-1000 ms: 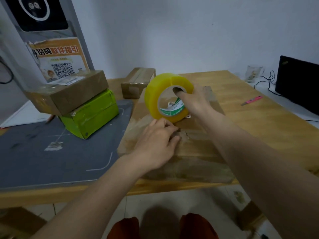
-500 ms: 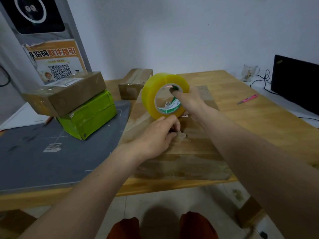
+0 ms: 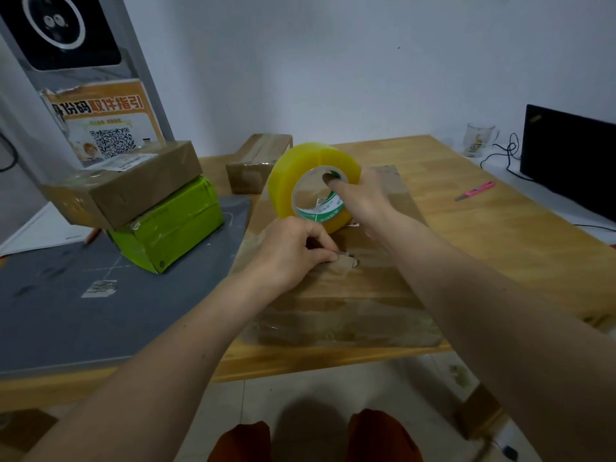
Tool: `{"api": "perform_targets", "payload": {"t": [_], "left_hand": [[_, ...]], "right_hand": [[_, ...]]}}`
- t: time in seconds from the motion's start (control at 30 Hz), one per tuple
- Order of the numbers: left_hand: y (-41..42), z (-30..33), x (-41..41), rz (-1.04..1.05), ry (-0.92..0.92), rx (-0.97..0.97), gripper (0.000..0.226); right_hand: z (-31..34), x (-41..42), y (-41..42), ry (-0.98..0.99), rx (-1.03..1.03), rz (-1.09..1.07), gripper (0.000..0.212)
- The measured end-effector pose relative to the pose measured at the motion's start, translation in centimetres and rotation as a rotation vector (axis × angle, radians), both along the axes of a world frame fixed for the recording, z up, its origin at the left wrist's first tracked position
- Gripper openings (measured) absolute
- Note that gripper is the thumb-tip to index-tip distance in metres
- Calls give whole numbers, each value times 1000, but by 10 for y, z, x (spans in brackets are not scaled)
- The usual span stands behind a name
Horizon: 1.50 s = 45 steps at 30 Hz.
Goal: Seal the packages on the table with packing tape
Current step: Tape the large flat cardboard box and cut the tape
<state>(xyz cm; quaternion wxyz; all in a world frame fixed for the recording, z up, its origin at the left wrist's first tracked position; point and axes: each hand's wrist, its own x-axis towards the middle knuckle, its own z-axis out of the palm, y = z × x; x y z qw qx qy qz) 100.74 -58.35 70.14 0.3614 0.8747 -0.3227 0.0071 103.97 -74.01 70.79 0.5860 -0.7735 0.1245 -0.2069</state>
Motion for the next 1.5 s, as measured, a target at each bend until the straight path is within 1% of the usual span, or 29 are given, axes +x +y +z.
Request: {"api": "perform_targets", "payload": {"t": [0.13,0.2,0.27,0.43,0.5,0.53,0.6,0.63,0.67,0.7,0.77,0.8,0.9,0.97,1.03,1.1,1.13,1.2,1.27,1.33,1.37,1.4,1.43,1.47,1.5], "left_hand": [[-3,-4,-3,3,46,-6,13],[-8,-6,-4,37,58,-23,13],[-13,-7,-4,125,78,-80,12],[-21,-12,-6,277,159,-246,23],[-21,-12,-12,323,73,-270,21],[-20,-14,-16,330,-35,-263,15],[-12,-20,-31,258,-361,-202,6],[-8,-25,-41,195,-485,-148,9],[-5,-31,-49,128,-548,-80,16],[-4,-36,-55,76,-558,9,24],[-3,-40,-61,21,-494,173,41],[-3,-40,-61,13,-457,223,48],[-10,-40,-57,17,-431,308,67],[-18,-42,-54,23,-457,372,74],[-21,-43,-52,-9,-474,385,79],[-13,-48,-54,-51,-530,361,82],[-9,-50,-58,-40,-551,342,82],[-7,-52,-65,40,-550,341,83],[-13,-53,-61,70,-531,305,83],[-11,-48,-56,82,-442,160,73],[-3,-46,-55,146,-430,49,69],[6,-46,-51,265,-442,-59,72],[15,-46,-47,399,-444,-132,84],[23,-45,-41,493,-398,-146,102],[27,-44,-34,519,-306,-113,122]], "right_hand": [[-1,-1,3,-4,5,-18,35],[-1,-2,3,-1,13,-18,34],[-2,-3,4,-9,20,-27,34],[-2,-6,7,-24,0,-60,34],[-2,-7,8,-29,-7,-68,32],[-2,-8,8,-33,-8,-70,31],[-2,-9,7,-42,1,-62,32],[-2,-9,6,-44,5,-54,32],[-3,-9,5,-45,7,-50,33],[-3,-10,5,-43,7,-46,33],[-4,-10,4,-46,11,-43,31],[-5,-9,4,-52,14,-44,29],[-7,-11,5,-56,12,-51,29],[-7,-12,6,-66,11,-60,24],[-7,-14,6,-83,12,-64,22],[-8,-15,5,-84,3,-63,25],[-9,-16,4,-80,-5,-58,29],[-7,-18,4,-71,-7,-47,36],[-6,-20,6,-60,-7,-55,36],[-4,-22,7,-60,-12,-81,31],[-2,-23,8,-61,-25,-95,29],[0,-25,8,-61,-45,-103,29],[2,-26,8,-62,-67,-108,30],[3,-27,8,-61,-82,-116,32],[4,-29,8,-58,-95,-122,33]]}}
